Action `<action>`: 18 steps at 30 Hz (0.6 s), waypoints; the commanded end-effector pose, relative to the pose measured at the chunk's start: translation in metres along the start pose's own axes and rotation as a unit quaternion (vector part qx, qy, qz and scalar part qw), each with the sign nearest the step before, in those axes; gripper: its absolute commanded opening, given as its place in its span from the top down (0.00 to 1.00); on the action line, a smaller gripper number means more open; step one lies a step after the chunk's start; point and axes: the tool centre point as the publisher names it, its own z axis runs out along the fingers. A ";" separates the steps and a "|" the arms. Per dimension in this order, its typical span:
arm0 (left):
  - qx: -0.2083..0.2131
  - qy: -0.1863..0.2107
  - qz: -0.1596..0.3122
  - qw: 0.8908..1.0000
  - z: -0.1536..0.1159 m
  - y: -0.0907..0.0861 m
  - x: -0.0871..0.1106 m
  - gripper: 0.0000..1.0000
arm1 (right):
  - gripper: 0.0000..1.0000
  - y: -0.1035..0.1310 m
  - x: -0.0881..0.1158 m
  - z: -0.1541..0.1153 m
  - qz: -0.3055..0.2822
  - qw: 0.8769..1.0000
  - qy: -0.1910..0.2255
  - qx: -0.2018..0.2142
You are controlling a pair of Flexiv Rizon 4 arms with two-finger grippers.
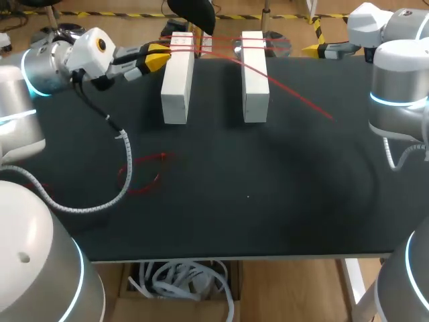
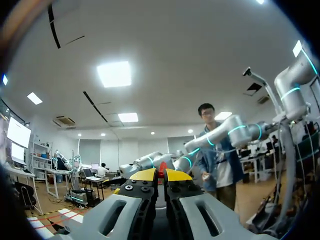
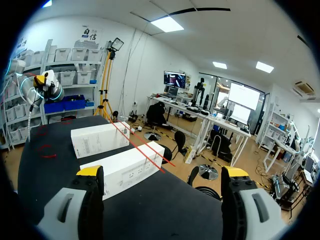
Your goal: Grab the tape and strap the tape.
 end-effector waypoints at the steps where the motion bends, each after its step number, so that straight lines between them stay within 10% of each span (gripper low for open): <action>1: 0.005 -0.194 -0.003 0.981 0.001 -0.008 0.013 1.00 | 0.00 0.000 0.000 0.000 0.000 1.000 0.000 0.000; 18: 0.052 -0.088 0.049 0.994 0.027 -0.034 0.017 1.00 | 0.00 0.000 0.000 0.000 0.000 1.000 0.000 0.000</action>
